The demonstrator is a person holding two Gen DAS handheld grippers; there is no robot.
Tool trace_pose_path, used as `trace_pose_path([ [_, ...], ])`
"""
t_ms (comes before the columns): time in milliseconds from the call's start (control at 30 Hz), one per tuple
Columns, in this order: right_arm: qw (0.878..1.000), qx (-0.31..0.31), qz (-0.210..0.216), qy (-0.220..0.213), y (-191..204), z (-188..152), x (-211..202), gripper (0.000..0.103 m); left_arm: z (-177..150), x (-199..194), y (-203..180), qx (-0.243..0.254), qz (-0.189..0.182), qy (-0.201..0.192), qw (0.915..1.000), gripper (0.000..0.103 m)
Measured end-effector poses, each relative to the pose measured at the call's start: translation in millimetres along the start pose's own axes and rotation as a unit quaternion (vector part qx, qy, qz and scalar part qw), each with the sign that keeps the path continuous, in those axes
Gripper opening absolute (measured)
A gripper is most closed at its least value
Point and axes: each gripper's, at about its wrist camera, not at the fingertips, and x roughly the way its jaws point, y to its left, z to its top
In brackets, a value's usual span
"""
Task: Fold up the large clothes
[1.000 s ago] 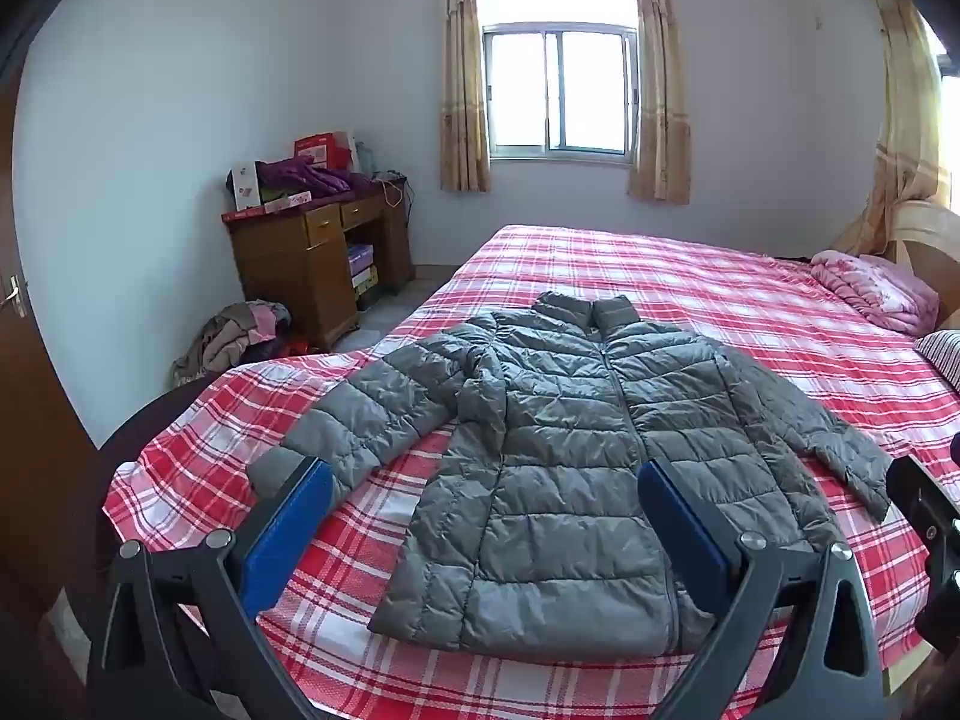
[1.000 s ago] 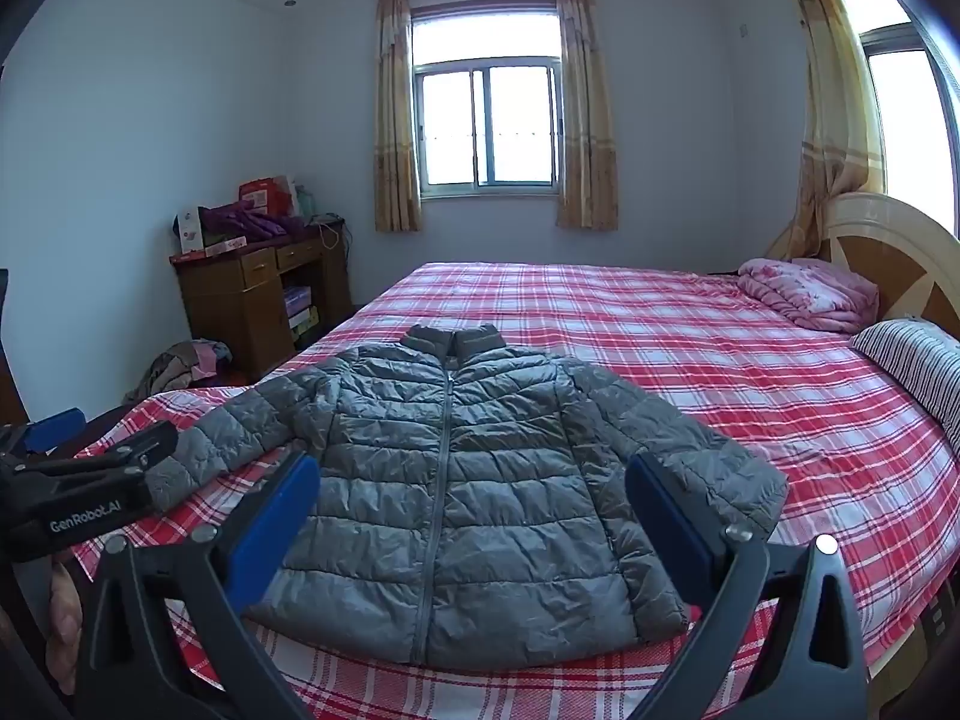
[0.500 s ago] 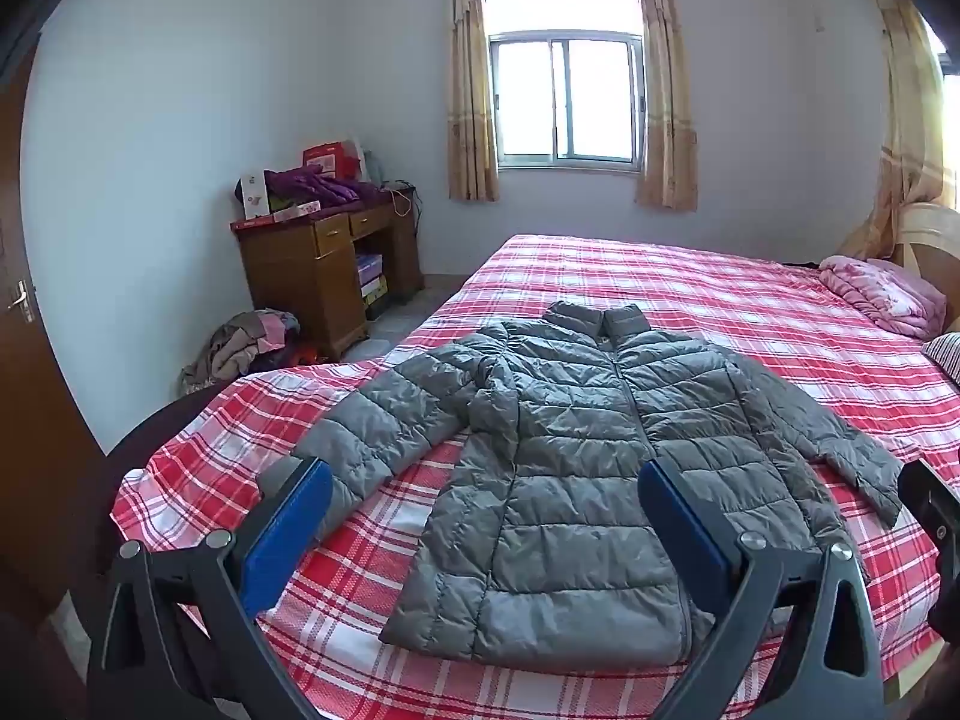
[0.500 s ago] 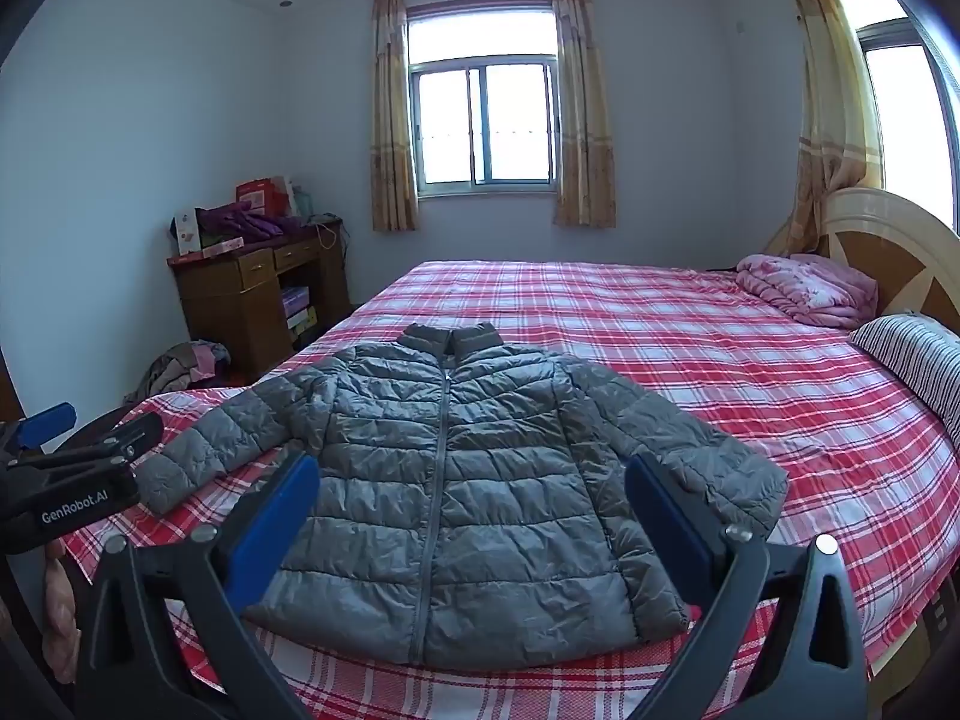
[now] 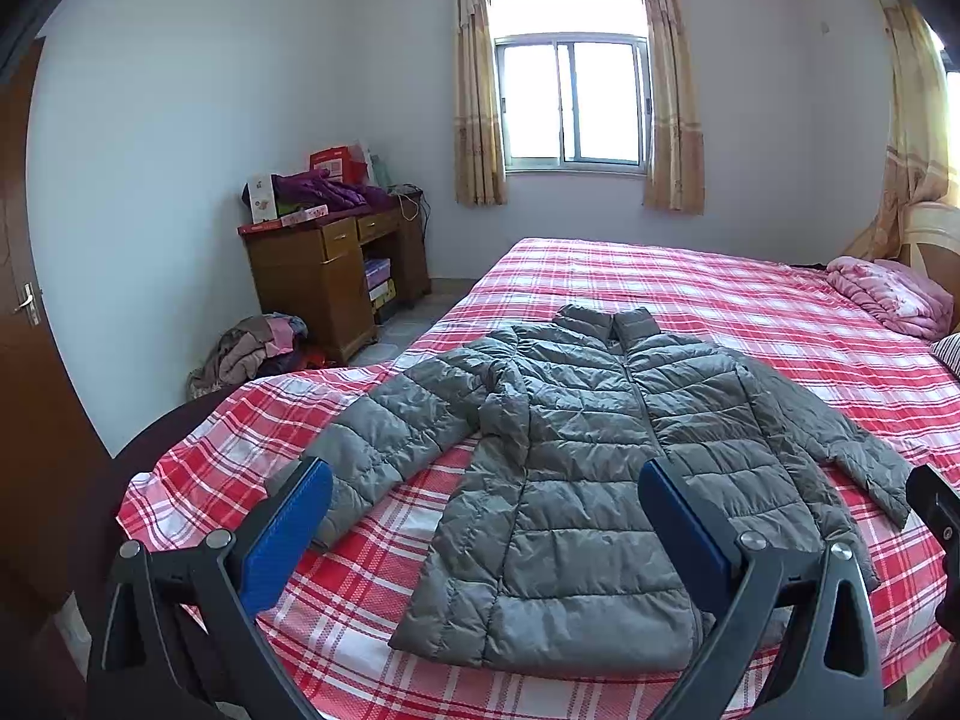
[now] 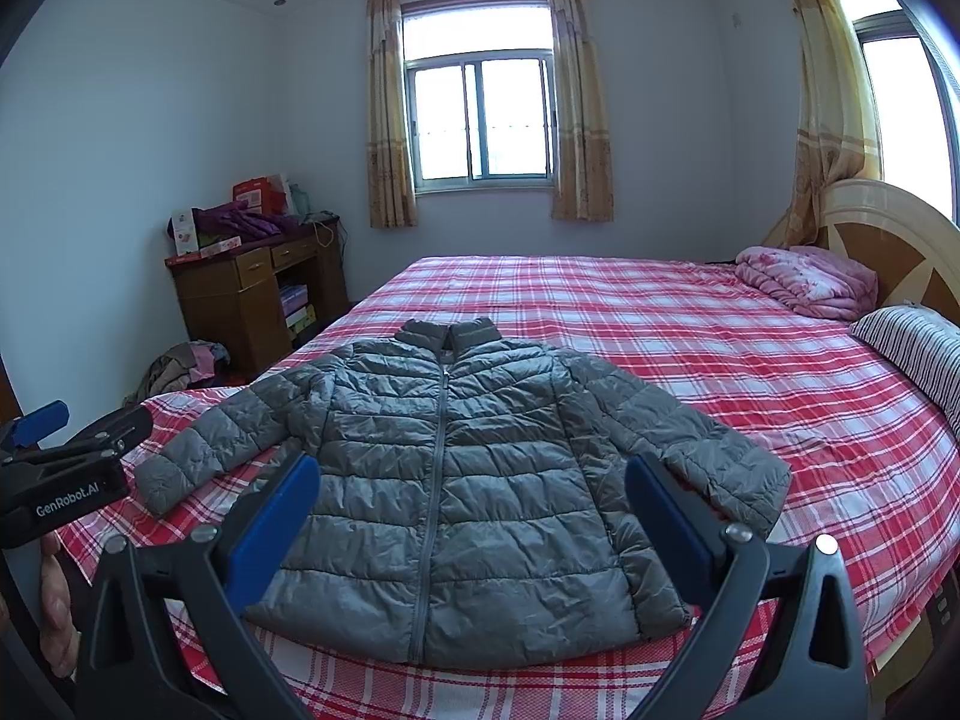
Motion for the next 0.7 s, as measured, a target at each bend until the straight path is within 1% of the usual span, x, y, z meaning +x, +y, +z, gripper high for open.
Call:
trace_pose_path([
  [700,1.0,0.0,-0.001,0.004,-0.2,-3.5,3.7,0.103,0.7,0.9,4.7,-0.001,0.003,-0.006,1.0,0.102],
])
